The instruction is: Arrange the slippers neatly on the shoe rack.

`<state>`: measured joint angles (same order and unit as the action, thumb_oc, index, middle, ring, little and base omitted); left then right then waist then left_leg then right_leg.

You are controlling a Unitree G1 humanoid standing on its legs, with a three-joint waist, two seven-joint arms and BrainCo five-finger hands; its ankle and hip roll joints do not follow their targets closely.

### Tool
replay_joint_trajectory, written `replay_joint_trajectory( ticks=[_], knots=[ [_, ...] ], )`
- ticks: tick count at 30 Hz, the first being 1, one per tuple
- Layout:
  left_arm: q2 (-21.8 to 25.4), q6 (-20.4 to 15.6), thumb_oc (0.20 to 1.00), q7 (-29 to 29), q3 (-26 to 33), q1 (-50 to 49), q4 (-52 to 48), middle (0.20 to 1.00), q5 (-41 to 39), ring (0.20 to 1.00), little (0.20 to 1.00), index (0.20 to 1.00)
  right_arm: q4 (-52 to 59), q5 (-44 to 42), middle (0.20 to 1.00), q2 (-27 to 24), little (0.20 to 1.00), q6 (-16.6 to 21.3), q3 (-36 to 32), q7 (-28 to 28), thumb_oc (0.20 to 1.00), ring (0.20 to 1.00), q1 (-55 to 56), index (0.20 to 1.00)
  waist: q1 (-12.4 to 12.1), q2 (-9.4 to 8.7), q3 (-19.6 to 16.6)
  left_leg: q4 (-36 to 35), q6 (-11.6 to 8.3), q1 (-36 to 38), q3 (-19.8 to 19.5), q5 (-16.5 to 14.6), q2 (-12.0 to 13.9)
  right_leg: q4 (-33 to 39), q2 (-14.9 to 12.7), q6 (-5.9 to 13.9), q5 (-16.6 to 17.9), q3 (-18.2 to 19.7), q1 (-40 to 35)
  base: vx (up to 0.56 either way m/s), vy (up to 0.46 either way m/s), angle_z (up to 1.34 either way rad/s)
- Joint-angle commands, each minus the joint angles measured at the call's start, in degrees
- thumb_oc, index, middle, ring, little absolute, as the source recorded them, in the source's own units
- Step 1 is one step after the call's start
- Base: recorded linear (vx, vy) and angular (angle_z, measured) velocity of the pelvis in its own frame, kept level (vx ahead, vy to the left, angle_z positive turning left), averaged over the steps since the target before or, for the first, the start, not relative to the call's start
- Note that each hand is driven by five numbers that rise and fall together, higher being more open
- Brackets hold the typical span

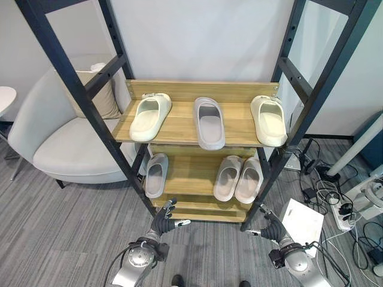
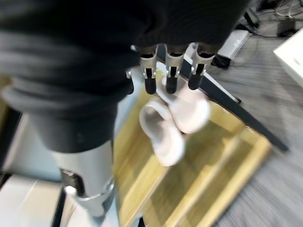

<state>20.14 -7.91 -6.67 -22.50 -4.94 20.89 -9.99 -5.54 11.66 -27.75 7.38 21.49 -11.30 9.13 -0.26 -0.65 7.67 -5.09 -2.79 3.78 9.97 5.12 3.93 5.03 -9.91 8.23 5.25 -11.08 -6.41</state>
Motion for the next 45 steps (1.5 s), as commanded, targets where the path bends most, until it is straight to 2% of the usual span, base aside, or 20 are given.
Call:
replay_joint_trajectory(
  ticks=[1, 5, 6, 9, 13, 17, 22, 28, 32, 41, 45],
  knots=[
    [0.71, -4.52, 1.0, -1.59, -0.09, 3.28, -2.06, 1.0, 3.15, 1.0, 1.0, 1.0, 11.34, 8.93, 1.0, -2.65, 1.0, 5.59, -0.44, -1.13, 1.0, 1.0, -1.78, 1.0, 0.32, -0.52, 2.08, 0.11, -0.55, 1.66, -0.89, -4.65, 1.02, -2.16, 0.25, 0.98, -7.82, -0.19, -3.42, 0.0, 0.0, 0.0],
    [0.88, -5.25, 1.0, -2.82, -0.21, 2.94, -2.26, 1.0, 3.67, 1.0, 1.0, 1.0, 20.81, 11.22, 1.0, -4.63, 1.0, 7.54, -0.48, -1.72, 1.0, 1.0, 0.04, 1.0, 0.48, -0.36, 1.61, 0.09, -0.64, 1.64, -0.89, -4.67, 1.18, -2.26, 0.34, 1.06, -7.96, -0.18, -3.44, 0.0, 0.0, 0.0],
    [0.99, -5.55, 1.0, -3.97, -0.39, 2.76, -2.48, 1.0, 3.63, 1.0, 1.0, 1.0, 24.98, 11.84, 1.0, -4.85, 1.0, 8.36, -0.47, -3.84, 1.0, 1.0, -1.19, 1.0, 0.41, -0.3, 1.29, 0.09, -0.66, 1.58, -0.86, -4.62, 1.21, -2.17, 0.4, 1.06, -7.94, -0.18, -3.43, 0.0, 0.0, 0.0],
    [1.19, -5.77, 1.0, -5.0, -1.01, 2.64, -3.18, 1.0, 2.51, 1.0, 1.0, 1.0, 27.39, 12.25, 1.0, -5.08, 1.0, 7.63, -0.6, -7.25, 1.0, 1.0, -7.3, 1.0, -0.25, -0.29, 0.76, 0.09, -0.6, 1.45, -1.17, -4.51, 1.26, -2.18, 0.5, 1.01, -7.92, -0.36, -3.52, 0.0, 0.0, 0.0],
    [1.52, -5.62, 1.0, -5.01, -2.38, 2.72, -3.59, 1.0, 0.3, 1.0, 1.0, 1.0, 22.2, 12.5, 1.0, -4.05, 1.0, 3.57, -0.73, -11.56, 1.0, 1.0, -24.84, 1.0, -2.28, -0.68, -0.33, 0.09, -0.38, 1.12, -1.83, -4.55, 1.12, -2.24, 0.37, 0.97, -7.73, -0.63, -3.63, 0.01, 0.011, 0.01],
    [1.74, -5.46, 1.0, -4.33, -3.07, 3.22, -3.47, 1.0, -2.08, 1.0, 1.0, 1.0, 10.54, 10.67, 1.0, -1.59, 1.0, -0.49, -0.25, -15.3, 1.0, 1.0, -40.41, 1.0, -5.01, -1.74, -0.48, 0.11, -0.14, 0.5, -2.64, -4.58, 0.7, -2.35, 0.26, 1.05, -7.52, -1.32, -3.63, 0.01, 0.008, 0.08],
    [2.07, -5.66, 1.0, -2.56, -3.81, 3.99, -2.15, 1.0, -3.9, 1.0, 1.0, 1.0, -2.78, 10.21, 1.0, -3.66, 1.0, -4.03, 0.01, -17.65, 1.0, 1.0, -52.98, 1.0, -8.84, -3.47, -0.21, 0.37, -0.01, -0.98, -4.63, -4.58, -0.13, -2.53, 0.13, 1.22, -7.32, -2.96, -3.5, 0.01, 0.004, 0.27],
    [3.01, -5.65, 1.0, -1.86, -3.42, 4.83, -1.76, 1.0, -3.94, 1.0, 1.0, 1.0, -10.82, 10.6, 1.0, -5.06, 1.0, -6.24, -0.81, -19.61, 1.0, 1.0, -58.73, 1.0, -11.56, -4.71, 1.06, 0.74, 0.15, -2.82, -6.1, -4.47, -0.69, -2.42, -0.1, 1.42, -7.19, -4.36, -3.12, -0.01, 0.0, 0.19],
    [3.18, -5.46, 1.0, -1.94, -2.85, 4.89, -1.45, 1.0, -3.76, 1.0, 1.0, 1.0, -11.11, 12.07, 1.0, -4.61, 1.0, -7.59, -2.4, -20.71, 1.0, 1.0, -57.92, 1.0, -12.28, -4.93, 2.55, 1.14, 0.35, -4.13, -6.56, -4.48, -0.89, -2.4, -0.22, 1.44, -7.33, -4.67, -2.42, -0.02, 0.004, 0.05],
    [3.82, -5.49, 1.0, -1.93, -3.1, 5.3, -2.43, 1.0, -3.01, 1.0, 1.0, 1.0, -12.69, 13.96, 1.0, -5.24, 1.0, -10.51, -6.21, -24.58, 1.0, 1.0, -56.76, 1.0, -12.52, -3.87, 6.2, 4.06, 0.46, -8.93, -7.25, -4.6, -0.82, -2.69, -0.69, 1.04, -7.54, -4.89, 0.42, -0.05, 0.0, 0.01],
    [4.7, -5.88, 1.0, -2.06, -3.94, 6.17, -2.6, 1.0, -3.17, 1.0, 1.0, 1.0, -18.2, 11.48, 1.0, -7.75, 1.0, -11.09, -5.42, -26.26, 1.0, 1.0, -62.11, 1.0, -12.6, -3.35, 7.05, 4.9, 0.35, -10.8, -7.45, -4.53, -0.97, -2.76, -0.8, 0.98, -7.32, -4.93, 1.74, -0.04, 0.012, 0.03]
  ],
)
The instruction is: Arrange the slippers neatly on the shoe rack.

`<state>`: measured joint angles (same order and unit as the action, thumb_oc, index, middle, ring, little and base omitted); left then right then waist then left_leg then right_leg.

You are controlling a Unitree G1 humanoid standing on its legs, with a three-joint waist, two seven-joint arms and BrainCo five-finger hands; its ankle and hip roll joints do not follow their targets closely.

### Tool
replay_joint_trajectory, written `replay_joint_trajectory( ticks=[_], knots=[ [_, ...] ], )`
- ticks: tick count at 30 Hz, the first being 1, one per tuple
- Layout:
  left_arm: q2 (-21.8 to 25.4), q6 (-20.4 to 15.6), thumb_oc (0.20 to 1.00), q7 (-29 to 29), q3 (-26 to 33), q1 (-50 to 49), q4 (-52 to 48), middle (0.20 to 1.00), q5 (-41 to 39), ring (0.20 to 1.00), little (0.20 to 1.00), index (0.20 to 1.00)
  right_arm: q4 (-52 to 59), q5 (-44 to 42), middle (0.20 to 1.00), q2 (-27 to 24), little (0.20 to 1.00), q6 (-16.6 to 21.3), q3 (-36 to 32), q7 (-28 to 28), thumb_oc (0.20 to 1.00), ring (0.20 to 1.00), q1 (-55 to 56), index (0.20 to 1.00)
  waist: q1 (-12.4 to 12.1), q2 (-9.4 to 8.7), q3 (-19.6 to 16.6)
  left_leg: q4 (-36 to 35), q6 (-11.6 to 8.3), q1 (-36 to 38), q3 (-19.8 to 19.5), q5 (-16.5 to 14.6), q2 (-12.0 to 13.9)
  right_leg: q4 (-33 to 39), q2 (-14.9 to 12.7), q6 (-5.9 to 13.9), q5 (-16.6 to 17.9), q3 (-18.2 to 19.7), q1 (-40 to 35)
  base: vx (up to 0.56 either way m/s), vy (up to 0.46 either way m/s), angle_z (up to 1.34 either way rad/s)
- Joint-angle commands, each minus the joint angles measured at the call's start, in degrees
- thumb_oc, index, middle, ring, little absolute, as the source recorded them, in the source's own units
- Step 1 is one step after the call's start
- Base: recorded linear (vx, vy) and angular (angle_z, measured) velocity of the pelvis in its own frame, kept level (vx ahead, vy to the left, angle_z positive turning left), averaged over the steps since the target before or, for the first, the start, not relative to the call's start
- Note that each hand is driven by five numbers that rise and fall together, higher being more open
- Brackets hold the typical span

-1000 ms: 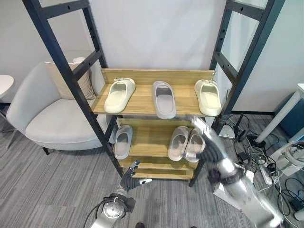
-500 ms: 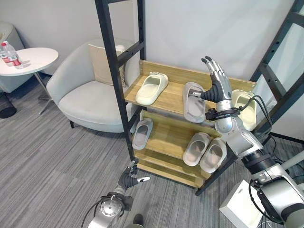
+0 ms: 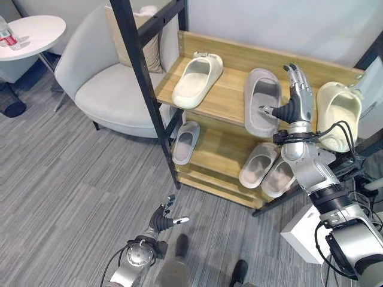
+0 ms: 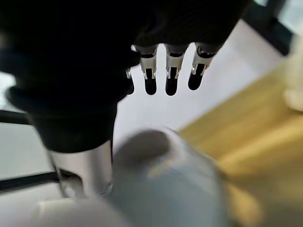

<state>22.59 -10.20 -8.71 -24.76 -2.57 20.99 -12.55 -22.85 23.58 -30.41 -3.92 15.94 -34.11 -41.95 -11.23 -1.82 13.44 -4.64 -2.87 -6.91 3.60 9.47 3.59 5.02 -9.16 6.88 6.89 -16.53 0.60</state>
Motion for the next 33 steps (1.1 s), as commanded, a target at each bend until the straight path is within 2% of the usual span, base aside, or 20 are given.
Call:
replay_joint_trajectory(
  ticks=[1, 6, 12, 13, 14, 15, 17, 18, 20, 21, 26, 28, 29, 32, 33],
  knots=[
    [2.22, -3.59, 1.0, -0.02, -1.66, 3.82, -2.69, 1.0, -0.62, 1.0, 1.0, 1.0, -0.98, -0.46, 1.0, -5.11, 1.0, 0.24, 0.18, -3.48, 1.0, 1.0, -11.12, 1.0, -1.6, -2.17, 1.28, 4.47, 0.42, -0.15, -1.07, -8.89, -0.63, -2.77, -1.54, 2.33, -8.95, 0.53, -5.23, -0.02, 0.003, 0.05],
    [2.79, -3.89, 1.0, -0.63, -2.63, 5.82, -2.54, 1.0, -1.68, 1.0, 1.0, 1.0, -7.63, -4.61, 1.0, -6.98, 1.0, -0.07, 3.88, -3.13, 1.0, 1.0, -19.6, 1.0, -2.0, -2.04, 2.2, 5.06, 0.18, -1.9, -1.39, -8.69, -0.75, -2.68, -1.59, 2.21, -8.75, 0.43, -4.07, -0.01, 0.003, 0.03],
    [2.75, -3.66, 1.0, -1.48, -2.71, 7.28, -1.54, 1.0, -1.91, 1.0, 1.0, 1.0, -11.72, -8.06, 1.0, -6.04, 1.0, -0.02, 6.05, -2.45, 1.0, 1.0, -23.91, 1.0, -2.01, -2.1, 2.53, 5.05, -0.01, -2.82, -1.51, -8.58, -0.76, -2.49, -1.66, 2.19, -8.53, 0.52, -3.21, 0.0, 0.0, 0.01],
    [2.55, -3.51, 1.0, -1.81, -2.58, 7.64, -1.27, 1.0, -2.22, 1.0, 1.0, 1.0, -12.71, -9.1, 0.959, -5.43, 0.959, -0.16, 6.55, -1.88, 0.959, 0.959, -24.6, 0.959, -1.77, -2.19, 2.58, 5.04, 0.01, -2.96, -1.41, -8.58, -0.8, -2.63, -1.64, 2.11, -8.55, 0.73, -2.95, 0.0, 0.0, 0.0],
    [2.54, -3.52, 1.0, -1.8, -2.57, 7.65, -1.27, 1.0, -2.22, 1.0, 1.0, 1.0, -12.74, -9.11, 0.827, -5.43, 0.827, -0.15, 6.57, -1.89, 0.827, 0.827, -24.63, 0.827, -1.76, -2.19, 2.58, 5.04, 0.01, -2.97, -1.41, -8.58, -0.8, -2.64, -1.64, 2.11, -8.55, 0.74, -2.94, 0.0, 0.0, 0.0],
    [2.51, -3.35, 1.0, -2.05, -2.47, 7.77, -1.45, 1.0, -2.41, 1.0, 1.0, 1.0, -13.71, -9.95, 0.589, -4.81, 0.589, -0.42, 6.88, -1.32, 0.589, 0.589, -24.7, 0.589, -1.64, -2.25, 2.55, 5.02, 0.02, -2.93, -1.36, -8.58, -0.81, -2.63, -1.66, 2.06, -8.5, 0.77, -3.01, 0.0, 0.0, 0.0],
    [2.49, -3.07, 1.0, -2.14, -2.13, 7.63, -1.74, 1.0, -2.7, 1.0, 1.0, 1.0, -15.38, -10.97, 0.511, -3.79, 0.511, -0.66, 7.37, -0.39, 0.511, 0.511, -25.02, 0.511, -1.34, -2.28, 2.54, 4.92, 0.06, -2.7, -1.2, -8.64, -0.83, -2.66, -1.63, 2.02, -8.44, 0.9, -3.02, 0.01, 0.011, -0.02],
    [2.51, -2.71, 1.0, -2.16, -1.77, 7.26, -2.25, 1.0, -2.86, 1.0, 1.0, 1.0, -17.54, -12.3, 0.416, -2.75, 0.416, -0.92, 7.98, 0.94, 0.416, 0.416, -24.98, 0.416, -1.01, -2.37, 2.52, 4.76, 0.08, -2.49, -1.02, -8.66, -0.74, -2.63, -1.48, 2.02, -8.41, 1.16, -3.03, 0.02, 0.01, -0.04],
    [2.54, -2.53, 1.0, -2.13, -1.62, 7.14, -2.35, 1.0, -2.8, 1.0, 1.0, 1.0, -18.22, -12.78, 0.294, -2.28, 0.294, -1.03, 8.34, 1.59, 0.294, 0.294, -24.91, 0.294, -0.85, -2.43, 2.52, 4.63, 0.09, -2.35, -0.96, -8.66, -0.73, -2.65, -1.44, 2.01, -8.37, 1.26, -3.06, 0.01, 0.005, -0.02],
    [2.6, -2.2, 1.0, -1.79, -1.47, 6.61, -2.33, 1.0, -2.6, 1.0, 1.0, 1.0, -19.34, -12.82, 0.2, -1.81, 0.2, -1.32, 9.04, 2.89, 0.2, 0.2, -24.23, 0.2, -0.52, -2.61, 2.29, 4.33, 0.13, -1.93, -0.72, -8.7, -0.63, -2.53, -1.31, 2.04, -8.32, 1.49, -3.17, 0.0, 0.0, 0.0],
    [2.74, -1.44, 1.0, -1.77, -1.18, 5.89, -2.96, 1.0, -2.61, 1.0, 1.0, 1.0, -22.17, -15.2, 0.2, 0.33, 0.2, -1.17, 8.92, 3.62, 0.2, 0.2, -23.13, 0.2, 0.25, -2.7, 1.84, 3.56, 0.19, -0.63, -0.17, -8.69, -0.54, -2.39, -1.14, 2.04, -8.18, 2.06, -3.37, 0.02, 0.01, -0.05],
    [2.53, -0.87, 1.0, -2.09, -0.38, 5.56, -2.9, 1.0, -2.44, 1.0, 1.0, 1.0, -17.37, -18.39, 0.2, 1.81, 0.2, 0.16, 7.45, 2.77, 0.2, 0.2, -20.28, 0.2, 0.93, -2.68, 1.28, 2.87, 0.22, 0.53, 0.2, -8.76, -0.44, -2.22, -0.98, 2.02, -8.19, 2.48, -3.86, 0.04, 0.001, -0.11],
    [2.37, -0.57, 1.0, -2.31, 0.25, 5.13, -2.86, 1.0, -2.22, 1.0, 1.0, 1.0, -8.28, -18.85, 0.2, 2.23, 0.2, 1.55, 4.63, 0.89, 0.2, 0.2, -15.98, 0.2, 1.21, -2.6, 0.89, 2.46, 0.31, 1.39, 0.29, -8.84, -0.59, -2.08, -0.89, 2.05, -8.2, 2.67, -4.36, 0.05, 0.0, -0.02],
    [1.69, -0.55, 1.0, -2.61, 1.4, 4.64, -2.92, 1.0, -1.49, 1.0, 1.0, 1.0, 6.54, -17.01, 0.2, 2.84, 0.2, 4.47, -1.68, -2.34, 0.2, 0.2, -7.17, 0.2, 1.69, -2.05, 0.26, 1.88, 0.47, 2.6, 0.06, -9.02, -0.76, -1.96, -0.88, 2.04, -8.45, 2.84, -4.93, 0.06, 0.003, 0.0],
    [1.74, -0.54, 1.0, -2.62, 1.33, 4.59, -2.93, 1.0, -1.49, 1.0, 1.0, 1.0, 6.76, -16.96, 0.2, 2.85, 0.2, 4.36, -1.8, -2.29, 0.2, 0.2, -6.95, 0.2, 1.64, -2.08, 0.22, 1.86, 0.46, 2.65, 0.05, -9.02, -0.76, -1.95, -0.88, 2.04, -8.45, 2.83, -4.97, 0.04, -0.008, 0.02]
  ],
)
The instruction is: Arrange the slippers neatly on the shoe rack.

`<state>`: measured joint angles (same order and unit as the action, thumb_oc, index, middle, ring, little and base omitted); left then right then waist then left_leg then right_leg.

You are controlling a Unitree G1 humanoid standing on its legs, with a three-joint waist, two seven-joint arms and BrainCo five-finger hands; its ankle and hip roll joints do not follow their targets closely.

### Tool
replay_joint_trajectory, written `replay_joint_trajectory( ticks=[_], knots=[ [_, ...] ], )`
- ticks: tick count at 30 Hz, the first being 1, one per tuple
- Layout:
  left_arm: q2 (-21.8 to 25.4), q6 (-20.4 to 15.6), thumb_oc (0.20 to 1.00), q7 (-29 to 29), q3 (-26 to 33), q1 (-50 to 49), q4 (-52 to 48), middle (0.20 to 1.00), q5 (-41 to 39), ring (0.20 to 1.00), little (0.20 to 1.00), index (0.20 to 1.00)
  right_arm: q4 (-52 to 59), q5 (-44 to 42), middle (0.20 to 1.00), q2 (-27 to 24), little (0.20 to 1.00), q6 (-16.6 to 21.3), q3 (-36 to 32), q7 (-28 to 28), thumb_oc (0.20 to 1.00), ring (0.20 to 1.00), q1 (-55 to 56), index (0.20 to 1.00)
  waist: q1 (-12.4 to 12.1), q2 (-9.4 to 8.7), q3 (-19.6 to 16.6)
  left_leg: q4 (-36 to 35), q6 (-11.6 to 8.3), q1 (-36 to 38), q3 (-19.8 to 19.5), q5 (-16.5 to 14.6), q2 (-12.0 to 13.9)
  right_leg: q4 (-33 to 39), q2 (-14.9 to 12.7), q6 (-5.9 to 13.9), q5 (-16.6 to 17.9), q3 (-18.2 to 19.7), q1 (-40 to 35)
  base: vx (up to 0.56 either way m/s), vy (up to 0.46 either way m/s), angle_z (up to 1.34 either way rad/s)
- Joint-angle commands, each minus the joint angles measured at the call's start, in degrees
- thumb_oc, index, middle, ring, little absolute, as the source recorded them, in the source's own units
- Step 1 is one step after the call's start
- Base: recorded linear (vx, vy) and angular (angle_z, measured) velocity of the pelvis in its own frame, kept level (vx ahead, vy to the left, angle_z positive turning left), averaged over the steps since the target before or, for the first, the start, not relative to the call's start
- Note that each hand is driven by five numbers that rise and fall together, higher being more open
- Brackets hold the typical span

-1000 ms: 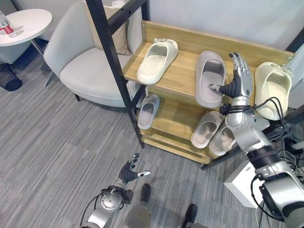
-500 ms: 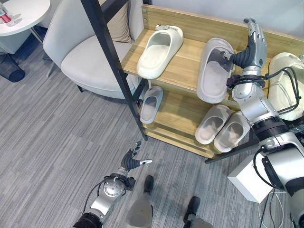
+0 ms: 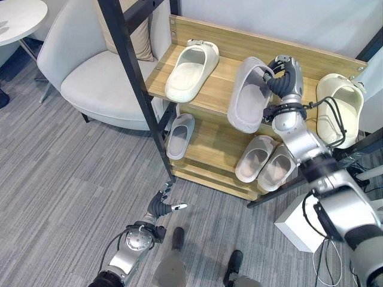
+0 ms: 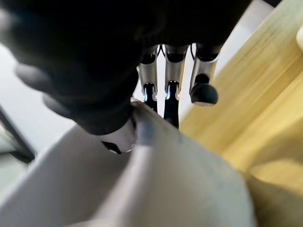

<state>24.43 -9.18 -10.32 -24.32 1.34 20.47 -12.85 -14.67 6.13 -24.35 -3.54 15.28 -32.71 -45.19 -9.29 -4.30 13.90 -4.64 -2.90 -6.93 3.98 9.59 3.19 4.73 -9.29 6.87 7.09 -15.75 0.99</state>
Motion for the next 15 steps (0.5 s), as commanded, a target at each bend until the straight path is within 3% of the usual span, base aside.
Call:
replay_joint_trajectory(
  ticks=[1, 2, 3, 5, 9, 13, 15],
  knots=[
    [-0.35, -1.69, 1.0, -1.04, 1.62, 0.42, -2.57, 1.0, -0.87, 1.0, 1.0, 1.0, 2.6, 0.6, 0.2, -2.92, 0.2, 6.02, -3.13, -4.72, 0.2, 0.2, -1.77, 0.2, -0.17, 0.66, -0.39, 1.71, 0.54, 2.9, -0.34, -9.15, -0.41, -1.62, -0.75, 2.04, -8.76, 2.0, -5.51, 0.05, -0.021, 0.01],
    [-0.18, -1.98, 1.0, -0.82, 2.26, -0.86, -3.36, 1.0, -0.22, 1.0, 1.0, 1.0, 11.43, 1.64, 0.2, -2.13, 0.2, 8.68, -6.27, -4.91, 0.2, 0.2, 3.66, 0.2, -0.17, 0.67, -0.92, 1.22, 0.56, 3.61, -0.58, -9.11, -0.48, -1.46, -0.67, 2.07, -8.97, 1.84, -6.1, 0.05, -0.021, 0.04],
    [-0.12, -1.96, 1.0, -0.82, 2.22, -0.94, -3.4, 1.0, -0.22, 1.0, 1.0, 1.0, 11.63, 1.68, 0.2, -2.1, 0.2, 8.59, -6.36, -4.86, 0.2, 0.2, 3.87, 0.2, -0.19, 0.64, -0.96, 1.19, 0.56, 3.65, -0.6, -9.1, -0.49, -1.45, -0.67, 2.07, -8.97, 1.82, -6.14, 0.06, -0.027, 0.04],
    [-0.23, -2.3, 1.0, -0.49, 3.1, -2.34, -4.21, 1.0, 0.41, 1.0, 1.0, 1.0, 21.73, -0.96, 0.2, 0.75, 0.2, 14.15, -6.94, -2.71, 0.2, 0.2, 8.12, 0.2, -0.27, 0.79, -1.4, 0.7, 0.5, 4.29, -0.64, -8.87, -0.33, -1.27, -0.67, 2.11, -9.11, 1.6, -6.67, 0.02, -0.008, -0.02],
    [-0.47, -1.69, 1.0, -0.58, 3.56, -4.19, -4.52, 1.0, -0.02, 1.0, 1.0, 1.0, 31.62, -15.99, 0.2, 6.29, 0.2, 20.56, 0.06, 7.46, 0.2, 0.2, 12.5, 0.2, -0.64, 0.43, -2.07, 0.47, 0.18, 4.95, -0.53, -8.59, 0.02, -1.08, -0.62, 2.16, -9.16, 0.97, -7.55, 0.0, -0.003, -0.01],
    [-0.57, -1.79, 1.0, -0.44, 4.36, -5.13, -4.13, 1.0, -0.43, 1.0, 1.0, 1.0, 35.71, -25.72, 0.2, 7.49, 0.2, 21.6, 8.4, 17.11, 0.2, 0.2, 13.1, 0.2, -1.49, 0.12, -2.3, 0.34, -0.18, 4.97, -0.82, -8.28, 0.04, -1.22, -0.48, 2.07, -9.26, 0.36, -7.88, 0.0, -0.013, 0.03],
    [-0.9, -2.5, 1.0, -0.78, 4.67, -4.79, -3.76, 1.0, -0.64, 1.0, 1.0, 1.0, 34.25, -27.1, 0.2, 7.06, 0.2, 20.41, 13.61, 21.95, 0.2, 0.2, 12.42, 0.2, -2.42, -0.12, -2.36, 0.31, -0.7, 4.26, -1.5, -7.73, 0.09, -1.69, -0.44, 2.0, -9.58, -0.75, -7.73, -0.03, -0.052, 0.13]
  ],
)
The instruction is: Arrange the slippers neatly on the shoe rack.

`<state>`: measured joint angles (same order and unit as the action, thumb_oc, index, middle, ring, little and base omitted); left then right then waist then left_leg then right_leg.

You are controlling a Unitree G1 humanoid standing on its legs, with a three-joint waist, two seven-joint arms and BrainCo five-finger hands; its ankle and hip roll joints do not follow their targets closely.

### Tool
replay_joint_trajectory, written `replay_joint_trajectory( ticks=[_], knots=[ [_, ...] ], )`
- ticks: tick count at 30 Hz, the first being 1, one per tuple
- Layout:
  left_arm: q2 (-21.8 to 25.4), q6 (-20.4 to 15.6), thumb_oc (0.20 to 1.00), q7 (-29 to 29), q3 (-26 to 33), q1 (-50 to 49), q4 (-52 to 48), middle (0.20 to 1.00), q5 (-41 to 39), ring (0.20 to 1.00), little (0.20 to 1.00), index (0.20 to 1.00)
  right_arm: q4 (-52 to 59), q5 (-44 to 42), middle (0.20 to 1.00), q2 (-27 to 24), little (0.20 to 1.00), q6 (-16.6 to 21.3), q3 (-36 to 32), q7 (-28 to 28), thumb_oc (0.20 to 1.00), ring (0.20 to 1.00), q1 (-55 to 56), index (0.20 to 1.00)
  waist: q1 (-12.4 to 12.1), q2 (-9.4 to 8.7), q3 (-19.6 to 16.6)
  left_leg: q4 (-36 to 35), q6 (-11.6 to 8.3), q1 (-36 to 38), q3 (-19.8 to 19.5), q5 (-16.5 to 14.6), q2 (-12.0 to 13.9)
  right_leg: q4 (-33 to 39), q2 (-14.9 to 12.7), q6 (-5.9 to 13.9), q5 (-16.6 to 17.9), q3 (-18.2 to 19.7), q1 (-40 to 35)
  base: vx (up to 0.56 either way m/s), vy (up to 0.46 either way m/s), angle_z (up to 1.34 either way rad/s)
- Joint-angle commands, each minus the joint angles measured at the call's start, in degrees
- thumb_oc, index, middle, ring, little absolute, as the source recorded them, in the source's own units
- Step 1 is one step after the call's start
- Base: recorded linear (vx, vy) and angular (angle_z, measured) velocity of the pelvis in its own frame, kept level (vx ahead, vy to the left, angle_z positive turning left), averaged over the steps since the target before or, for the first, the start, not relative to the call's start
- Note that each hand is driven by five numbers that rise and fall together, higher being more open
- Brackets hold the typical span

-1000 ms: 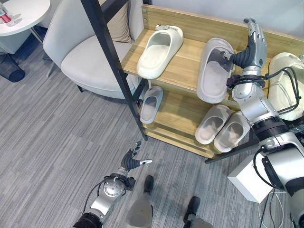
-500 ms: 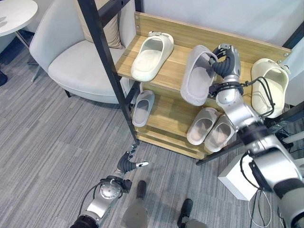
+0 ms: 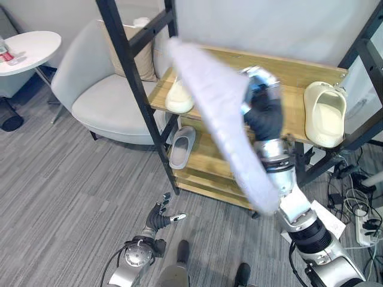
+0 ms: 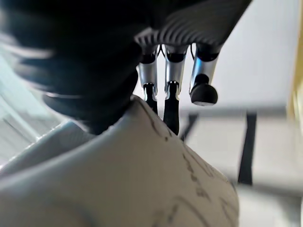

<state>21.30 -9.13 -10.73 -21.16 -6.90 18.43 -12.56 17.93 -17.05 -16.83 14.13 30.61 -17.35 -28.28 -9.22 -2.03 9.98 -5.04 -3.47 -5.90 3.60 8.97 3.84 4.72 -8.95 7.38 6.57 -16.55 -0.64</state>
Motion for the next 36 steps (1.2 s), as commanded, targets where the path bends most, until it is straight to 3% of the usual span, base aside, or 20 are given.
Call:
replay_joint_trajectory(
  ticks=[1, 4, 6, 7, 8, 12, 20, 33, 34, 36],
  knots=[
    [2.1, -2.96, 1.0, -0.74, 1.61, 3.87, -1.71, 1.0, -1.09, 1.0, 1.0, 1.0, 0.5, -2.65, 0.2, -0.62, 0.2, 2.32, -0.59, 6.89, 0.2, 0.2, -4.82, 0.2, -2.88, -2.44, 1.66, 0.73, -0.31, 2.87, -1.45, -6.92, -0.55, -1.86, -0.78, 1.47, -9.15, -0.37, -5.97, -0.05, -0.056, 0.15],
    [1.88, -4.13, 1.0, -2.42, 1.79, 6.08, -1.61, 1.0, -1.57, 1.0, 1.0, 1.0, -4.36, 3.53, 0.2, -1.24, 0.2, 0.47, 1.82, 6.52, 0.2, 0.2, -5.59, 0.2, -4.18, -2.61, 2.75, 1.09, -0.69, 0.81, -3.27, -6.36, -0.46, -2.92, -0.84, 1.28, -9.66, -2.26, -5.01, -0.12, -0.081, 0.43],
    [2.84, -6.03, 1.0, -5.97, 1.2, 11.23, -4.28, 1.0, -1.83, 1.0, 1.0, 1.0, -14.29, 31.55, 0.2, -5.06, 0.2, -6.01, 0.19, -4.06, 0.2, 0.2, -9.41, 0.2, -5.55, -1.2, 8.55, 7.47, -0.5, -7.17, -6.34, -6.64, -0.14, -8.55, -1.39, 0.41, -11.47, -4.35, 0.56, -0.41, -0.122, 0.38],
    [2.96, -6.43, 1.0, -6.57, 0.98, 12.23, -4.74, 1.0, -1.54, 1.0, 1.0, 1.0, -17.04, 35.47, 0.2, -5.69, 0.2, -7.22, -0.61, -6.28, 0.2, 0.2, -10.34, 0.2, -5.63, -0.62, 9.95, 9.64, -0.46, -9.51, -6.86, -6.9, -0.2, -10.4, -1.66, 0.14, -11.95, -4.55, 2.47, -0.47, -0.022, 0.66],
    [4.52, -8.34, 1.0, -7.99, -0.38, 14.97, -6.57, 1.0, -1.04, 1.0, 1.0, 1.0, -27.4, 43.21, 0.2, -9.01, 0.2, -10.73, -2.53, -13.55, 0.2, 0.2, -17.95, 0.2, -5.68, 1.41, 12.83, 15.18, -0.37, -16.0, -8.35, -8.36, -0.6, -17.52, -2.74, -0.63, -13.82, -3.76, 9.92, -0.32, 0.047, 0.69],
    [4.58, -9.43, 1.0, -8.63, -1.76, 17.51, -6.9, 1.0, -1.46, 1.0, 1.0, 1.0, -35.12, 48.12, 0.2, -12.18, 0.2, -14.08, -4.15, -19.63, 0.2, 0.2, -24.54, 0.2, -5.62, 2.27, 13.13, 18.6, -0.26, -21.17, -7.92, -9.24, -0.13, -22.65, -3.16, -0.7, -15.31, -2.19, 16.19, -0.13, 0.078, 0.15],
    [3.79, -9.91, 1.0, -8.94, -5.46, 22.04, -7.73, 1.0, -0.56, 1.0, 1.0, 1.0, -44.11, 51.18, 0.2, -15.96, 0.2, -19.6, -5.9, -25.27, 0.2, 0.2, -32.36, 0.2, -5.03, 2.62, 14.89, 21.34, -0.28, -27.31, -8.35, -9.75, 0.08, -26.04, -3.46, -0.73, -16.2, -1.54, 22.62, -0.04, 0.022, -0.02],
    [3.8, -10.56, 1.0, -7.74, -9.84, 25.18, -9.08, 1.0, -1.76, 1.0, 1.0, 1.0, -60.95, 45.45, 0.2, -21.23, 0.2, -22.96, -1.05, -29.03, 0.2, 0.2, -44.79, 0.2, -6.91, 3.47, 16.65, 19.63, -0.72, -30.95, -9.02, -9.15, -1.21, -24.36, -3.87, -0.27, -15.68, -2.91, 25.39, 0.01, 0.002, 0.06],
    [3.67, -10.61, 1.0, -7.73, -10.01, 25.23, -8.95, 1.0, -2.05, 1.0, 1.0, 1.0, -62.24, 44.69, 0.2, -21.54, 0.2, -22.87, -0.49, -28.8, 0.2, 0.2, -45.26, 0.2, -6.96, 3.27, 16.42, 19.71, -1.07, -30.74, -9.37, -10.85, -1.37, -24.41, -3.82, 0.03, -17.2, -2.51, 24.98, 0.12, -0.04, 0.13],
    [3.39, -10.56, 1.0, -8.04, -10.1, 25.53, -8.66, 1.0, -2.13, 1.0, 1.0, 1.0, -63.31, 44.01, 0.2, -21.57, 0.2, -22.9, -0.1, -28.94, 0.2, 0.2, -45.3, 0.2, -7.29, 3.45, 16.45, 19.72, -1.09, -31.24, -9.63, -10.84, -1.65, -24.32, -3.96, 0.06, -17.24, -2.93, 25.18, 0.08, -0.024, 0.19]
  ],
)
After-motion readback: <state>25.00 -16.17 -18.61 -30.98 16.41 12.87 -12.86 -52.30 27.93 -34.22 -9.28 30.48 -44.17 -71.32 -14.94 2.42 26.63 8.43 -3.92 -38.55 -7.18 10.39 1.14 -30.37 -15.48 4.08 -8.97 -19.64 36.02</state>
